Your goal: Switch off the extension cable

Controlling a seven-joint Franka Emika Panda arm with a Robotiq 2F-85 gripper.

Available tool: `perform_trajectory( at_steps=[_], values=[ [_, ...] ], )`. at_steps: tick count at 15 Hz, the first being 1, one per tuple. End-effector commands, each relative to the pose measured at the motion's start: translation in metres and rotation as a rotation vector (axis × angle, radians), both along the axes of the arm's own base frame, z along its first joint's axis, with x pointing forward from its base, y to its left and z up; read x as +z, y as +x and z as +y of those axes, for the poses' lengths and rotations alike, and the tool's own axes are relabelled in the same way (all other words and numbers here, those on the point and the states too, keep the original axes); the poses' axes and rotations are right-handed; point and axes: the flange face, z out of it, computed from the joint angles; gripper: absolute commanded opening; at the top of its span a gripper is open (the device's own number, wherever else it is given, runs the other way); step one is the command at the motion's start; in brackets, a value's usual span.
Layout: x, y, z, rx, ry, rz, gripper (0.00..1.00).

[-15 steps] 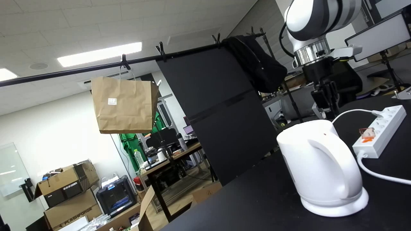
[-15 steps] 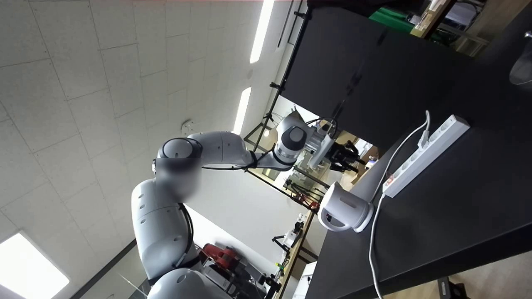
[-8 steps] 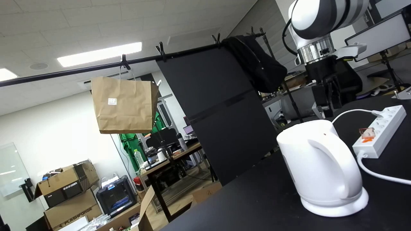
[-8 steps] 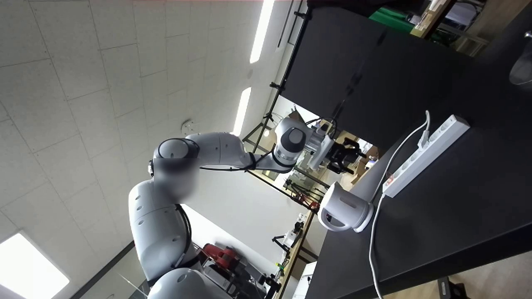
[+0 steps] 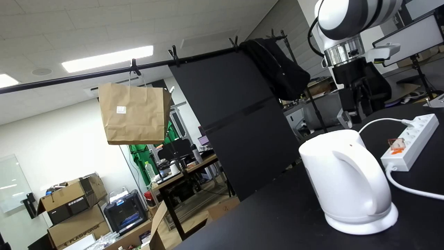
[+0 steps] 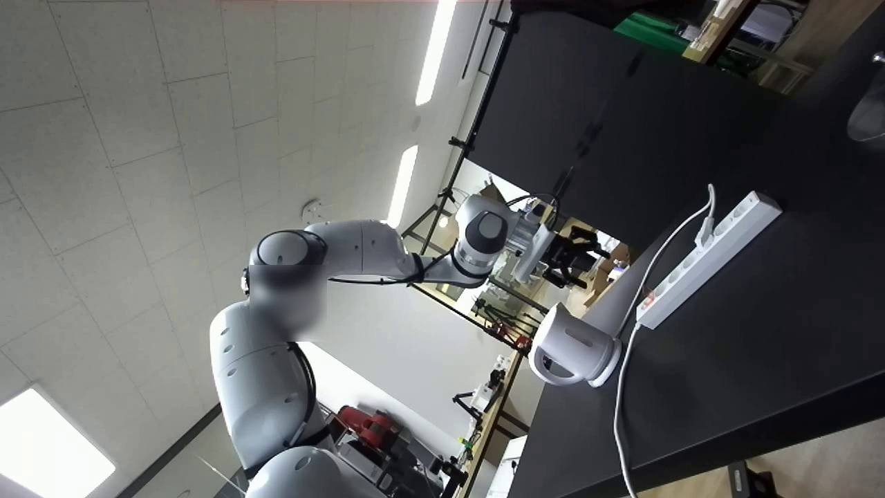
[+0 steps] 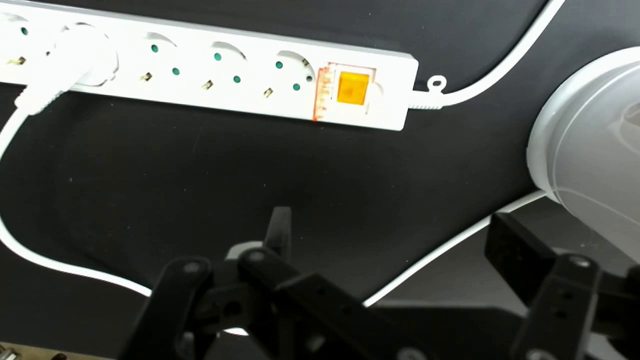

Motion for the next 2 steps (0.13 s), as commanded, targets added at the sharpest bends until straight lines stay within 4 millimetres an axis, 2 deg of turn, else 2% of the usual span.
perform_trajectory(
  at_steps=[1, 2],
  values=[
    [0.0009, -0.0003, -0.0003, -0.002, -0.001, 0.000, 1.00],
    [0.0013, -0.0005, -0.0005, -0.003, -0.001, 0.000, 1.00]
  ],
)
